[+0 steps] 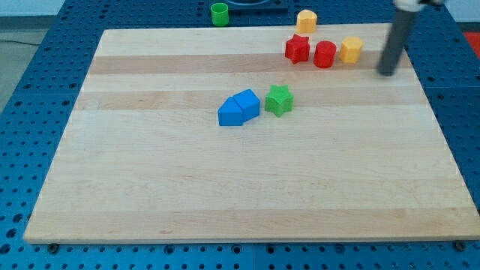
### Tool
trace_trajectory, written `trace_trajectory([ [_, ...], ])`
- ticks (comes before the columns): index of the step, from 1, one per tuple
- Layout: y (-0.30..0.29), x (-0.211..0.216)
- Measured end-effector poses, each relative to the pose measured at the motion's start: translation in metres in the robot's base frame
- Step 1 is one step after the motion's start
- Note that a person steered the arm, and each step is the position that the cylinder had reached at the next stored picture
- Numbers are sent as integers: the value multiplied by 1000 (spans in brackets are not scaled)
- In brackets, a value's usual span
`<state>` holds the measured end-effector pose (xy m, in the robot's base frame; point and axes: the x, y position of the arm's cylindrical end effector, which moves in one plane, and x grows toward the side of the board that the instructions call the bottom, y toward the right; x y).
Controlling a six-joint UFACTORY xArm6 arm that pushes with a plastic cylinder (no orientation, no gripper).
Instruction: Slide the red circle towards the left center
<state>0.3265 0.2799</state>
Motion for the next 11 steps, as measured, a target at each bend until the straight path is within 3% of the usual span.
trace_trajectory([
  [1,56,-17],
  [2,65,-24],
  [4,8,-52],
  [8,-250,-41],
  [9,-284,-41],
  [10,-209,-52],
  [11,-176,-37],
])
